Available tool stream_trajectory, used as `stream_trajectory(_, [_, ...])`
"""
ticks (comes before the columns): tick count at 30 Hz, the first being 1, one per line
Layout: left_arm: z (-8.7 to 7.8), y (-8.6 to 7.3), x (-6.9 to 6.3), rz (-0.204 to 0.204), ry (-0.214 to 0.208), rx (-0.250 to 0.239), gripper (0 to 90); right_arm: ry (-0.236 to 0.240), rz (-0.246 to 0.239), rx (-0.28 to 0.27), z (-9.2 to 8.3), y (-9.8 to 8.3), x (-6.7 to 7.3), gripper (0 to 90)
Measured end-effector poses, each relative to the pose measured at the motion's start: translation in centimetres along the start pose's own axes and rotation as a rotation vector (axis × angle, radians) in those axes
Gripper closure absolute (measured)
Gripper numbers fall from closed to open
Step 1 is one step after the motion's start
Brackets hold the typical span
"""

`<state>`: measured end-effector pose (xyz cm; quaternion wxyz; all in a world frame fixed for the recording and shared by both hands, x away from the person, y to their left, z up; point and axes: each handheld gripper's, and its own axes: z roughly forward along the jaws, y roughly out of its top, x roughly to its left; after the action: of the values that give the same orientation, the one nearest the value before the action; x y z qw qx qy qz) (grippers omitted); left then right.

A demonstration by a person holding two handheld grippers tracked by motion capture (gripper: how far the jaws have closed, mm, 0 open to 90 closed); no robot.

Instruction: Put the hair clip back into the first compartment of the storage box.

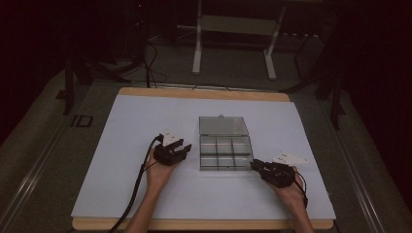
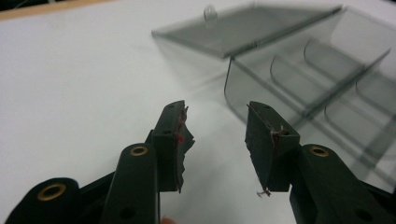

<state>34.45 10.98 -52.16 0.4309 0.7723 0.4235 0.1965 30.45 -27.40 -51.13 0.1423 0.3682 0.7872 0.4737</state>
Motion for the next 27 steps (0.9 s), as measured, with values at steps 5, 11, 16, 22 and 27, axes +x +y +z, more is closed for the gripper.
stream_trajectory(5, [-0.2,-0.7,0.0,0.002,-0.007,0.004,58.0,-0.01,-0.006,0.008,-0.1,0.1,0.0,75.8])
stream_trajectory(11, [0.0,-1.3,-0.2,0.005,-0.014,0.016,57.6,-0.034,-0.009,0.018,-0.6,0.3,-0.2,75.3])
stream_trajectory(16, [0.1,-1.6,-0.3,0.013,-0.01,0.018,57.1,-0.059,-0.009,0.033,-1.5,0.5,-0.6,74.6])
stream_trajectory(22, [0.1,-1.8,-0.2,0.003,-0.012,0.012,56.6,-0.087,-0.005,0.059,-2.1,0.5,-1.1,74.2])
stream_trajectory(27, [0.0,-1.8,-0.3,0.013,-0.008,0.008,56.1,-0.1,-0.011,0.133,-2.4,-0.5,-1.5,74.2])
